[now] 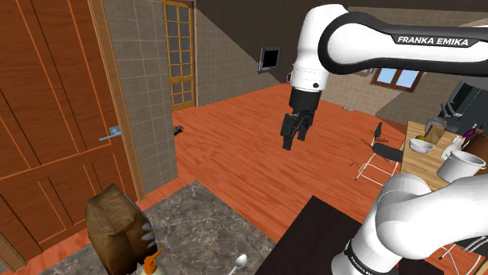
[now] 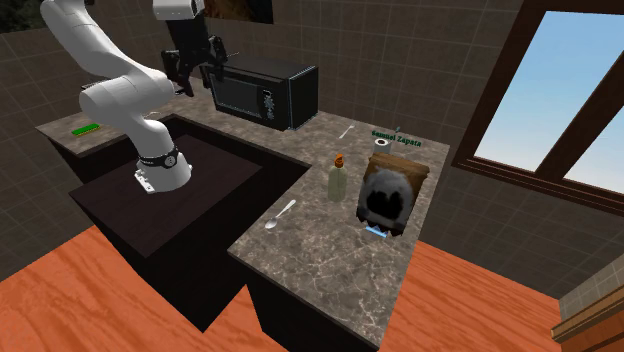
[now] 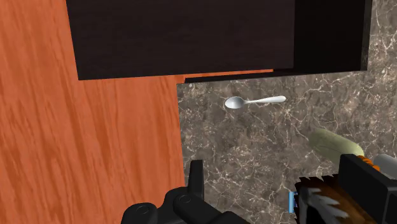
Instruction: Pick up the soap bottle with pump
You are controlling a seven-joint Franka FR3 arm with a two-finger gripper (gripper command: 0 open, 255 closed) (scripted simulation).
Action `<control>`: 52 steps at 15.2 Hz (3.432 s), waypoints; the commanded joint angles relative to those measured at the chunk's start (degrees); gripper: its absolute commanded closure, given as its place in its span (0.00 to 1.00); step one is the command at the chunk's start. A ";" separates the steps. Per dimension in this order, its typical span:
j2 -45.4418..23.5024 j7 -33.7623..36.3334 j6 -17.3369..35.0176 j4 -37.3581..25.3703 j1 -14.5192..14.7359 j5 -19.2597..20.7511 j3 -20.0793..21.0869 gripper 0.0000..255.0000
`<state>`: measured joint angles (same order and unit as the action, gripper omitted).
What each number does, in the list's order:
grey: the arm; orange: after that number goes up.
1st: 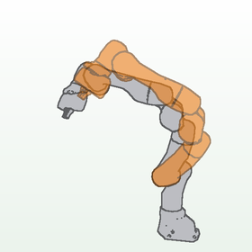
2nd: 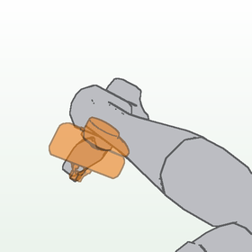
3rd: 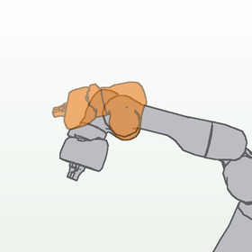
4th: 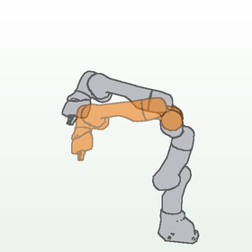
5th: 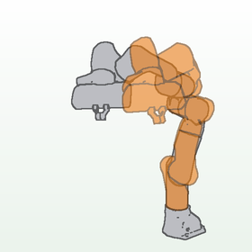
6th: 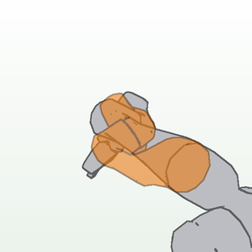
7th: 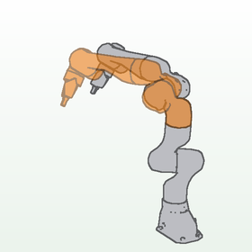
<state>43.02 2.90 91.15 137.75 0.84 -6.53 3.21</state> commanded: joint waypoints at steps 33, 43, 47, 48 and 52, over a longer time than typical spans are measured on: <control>-57.21 32.60 48.28 -13.56 9.44 8.32 21.90 0.00; -77.26 41.46 50.72 -31.27 18.60 17.71 17.32 0.00; -79.55 41.86 52.74 -31.52 19.22 18.55 16.51 0.00; -80.14 41.96 53.23 -31.62 19.37 18.76 16.30 0.00; -81.07 42.11 54.05 -31.71 19.61 19.08 15.97 1.00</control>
<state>-37.93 44.97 145.07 106.00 20.42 12.49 19.24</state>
